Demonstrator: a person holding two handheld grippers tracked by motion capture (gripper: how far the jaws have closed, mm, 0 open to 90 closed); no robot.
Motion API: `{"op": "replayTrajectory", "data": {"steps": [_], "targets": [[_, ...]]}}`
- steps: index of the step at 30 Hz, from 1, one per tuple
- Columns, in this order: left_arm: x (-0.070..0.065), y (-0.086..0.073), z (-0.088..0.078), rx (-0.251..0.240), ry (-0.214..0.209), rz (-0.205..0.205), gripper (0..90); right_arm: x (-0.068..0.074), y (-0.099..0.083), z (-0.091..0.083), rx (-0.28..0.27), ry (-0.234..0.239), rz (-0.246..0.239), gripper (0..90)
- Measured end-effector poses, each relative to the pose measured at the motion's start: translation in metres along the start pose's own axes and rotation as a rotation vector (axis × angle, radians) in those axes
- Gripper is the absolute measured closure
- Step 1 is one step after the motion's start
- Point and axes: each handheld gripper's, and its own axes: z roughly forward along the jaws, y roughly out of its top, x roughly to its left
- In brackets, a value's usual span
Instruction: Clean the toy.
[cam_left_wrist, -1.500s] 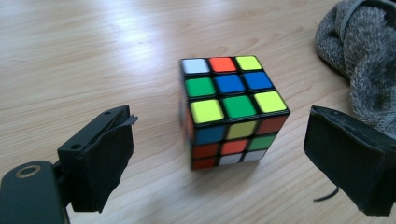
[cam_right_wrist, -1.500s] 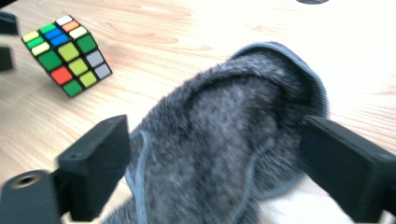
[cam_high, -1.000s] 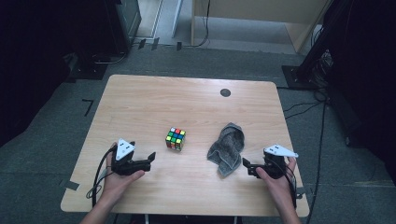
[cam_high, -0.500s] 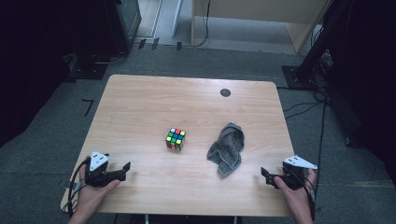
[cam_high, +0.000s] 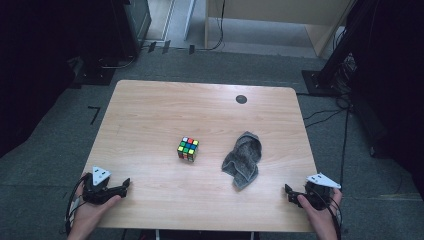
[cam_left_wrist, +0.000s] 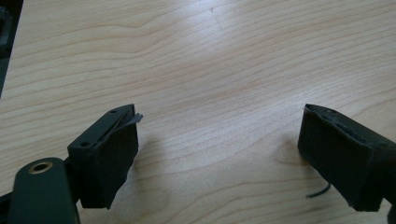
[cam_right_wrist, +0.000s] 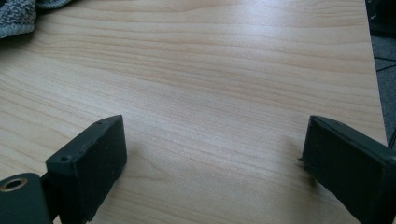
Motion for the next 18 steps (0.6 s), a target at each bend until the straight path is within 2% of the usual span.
{"op": "replayTrajectory", "data": {"steps": [4, 18], "targets": [[0.0048, 0.0017, 0.0028, 0.017, -0.049, -0.025, 13.0, -0.0004, -0.0019, -0.0004, -0.011, 0.006, -0.005, 6.1], [0.0054, 0.0026, 0.0038, 0.016, -0.059, -0.018, 13.0, -0.0001, -0.0003, 0.0021, 0.002, 0.019, -0.020, 1.6]]}}
